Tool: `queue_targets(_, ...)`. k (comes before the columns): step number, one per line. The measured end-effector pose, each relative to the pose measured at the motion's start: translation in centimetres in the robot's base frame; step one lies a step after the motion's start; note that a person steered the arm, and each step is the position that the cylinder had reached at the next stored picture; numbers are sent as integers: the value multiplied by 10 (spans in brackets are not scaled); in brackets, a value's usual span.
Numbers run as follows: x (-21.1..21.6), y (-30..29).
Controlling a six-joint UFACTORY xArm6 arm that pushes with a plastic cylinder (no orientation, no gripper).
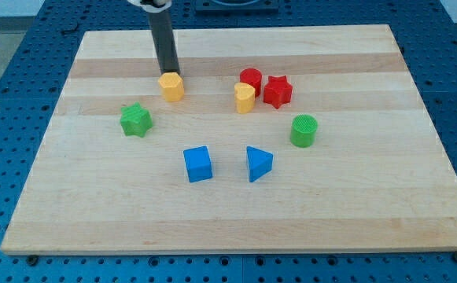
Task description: Slide the yellow hexagon a bit right
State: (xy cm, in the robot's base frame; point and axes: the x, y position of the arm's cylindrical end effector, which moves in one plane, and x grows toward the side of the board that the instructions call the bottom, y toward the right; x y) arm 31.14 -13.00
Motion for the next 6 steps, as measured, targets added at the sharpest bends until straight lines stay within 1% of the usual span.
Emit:
queue_targets(1,4,-33)
queue_targets(2,32,-40)
queue_targets(3,37,-32)
queue_targets(5,34,28)
queue_targets(6,34,37)
